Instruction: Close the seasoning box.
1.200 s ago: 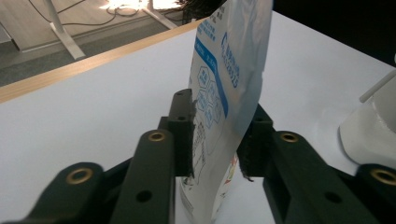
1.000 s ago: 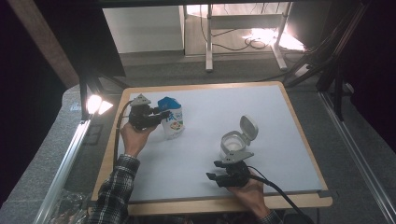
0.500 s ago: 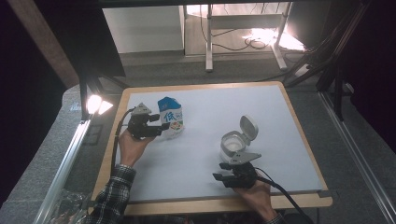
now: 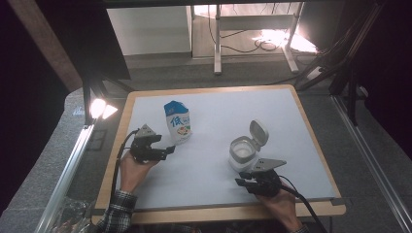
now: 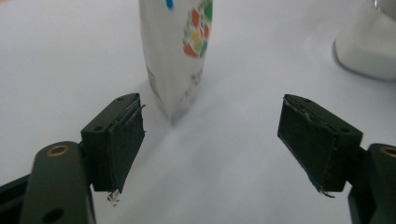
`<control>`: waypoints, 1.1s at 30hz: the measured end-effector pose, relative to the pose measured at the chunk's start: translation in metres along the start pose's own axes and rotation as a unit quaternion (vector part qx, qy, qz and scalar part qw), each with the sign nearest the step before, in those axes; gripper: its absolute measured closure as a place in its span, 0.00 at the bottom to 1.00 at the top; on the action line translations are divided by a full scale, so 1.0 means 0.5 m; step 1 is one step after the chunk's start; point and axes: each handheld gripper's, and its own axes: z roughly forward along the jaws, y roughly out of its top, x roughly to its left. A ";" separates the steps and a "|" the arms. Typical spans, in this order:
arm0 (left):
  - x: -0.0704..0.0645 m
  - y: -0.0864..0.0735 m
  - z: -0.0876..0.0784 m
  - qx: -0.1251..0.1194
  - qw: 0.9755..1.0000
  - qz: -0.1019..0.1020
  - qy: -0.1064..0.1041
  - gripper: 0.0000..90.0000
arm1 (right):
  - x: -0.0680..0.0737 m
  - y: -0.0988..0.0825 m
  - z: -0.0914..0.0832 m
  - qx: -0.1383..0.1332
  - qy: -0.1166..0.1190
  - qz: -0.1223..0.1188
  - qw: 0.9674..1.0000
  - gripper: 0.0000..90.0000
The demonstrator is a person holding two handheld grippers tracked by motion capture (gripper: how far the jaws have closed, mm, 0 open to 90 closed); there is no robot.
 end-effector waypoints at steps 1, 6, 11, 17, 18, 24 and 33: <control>-0.003 -0.005 0.001 0.003 1.000 0.000 0.001 0.24 | -0.003 -0.002 -0.004 0.000 -0.005 0.001 1.000 0.79; -0.023 -0.032 0.009 0.018 1.000 -0.004 -0.003 0.21 | -0.025 -0.009 -0.023 -0.002 -0.021 0.010 1.000 0.88; -0.040 -0.054 0.018 0.031 1.000 0.000 0.000 0.18 | -0.048 -0.014 -0.044 -0.005 -0.043 0.013 0.999 0.93; -0.059 -0.077 0.031 0.047 0.999 0.005 0.007 0.15 | -0.074 -0.012 -0.065 -0.012 -0.058 0.024 0.998 0.95; -0.061 -0.079 0.032 0.050 0.999 0.008 0.007 0.15 | -0.079 -0.010 -0.069 -0.012 -0.061 0.026 0.998 0.95; -0.071 -0.092 0.047 0.057 0.998 0.007 0.009 0.13 | -0.103 0.002 -0.082 -0.018 -0.068 0.034 0.997 0.96; -0.078 -0.099 0.059 0.063 0.998 0.022 0.019 0.11 | -0.144 0.020 -0.090 -0.025 -0.075 0.054 0.995 0.96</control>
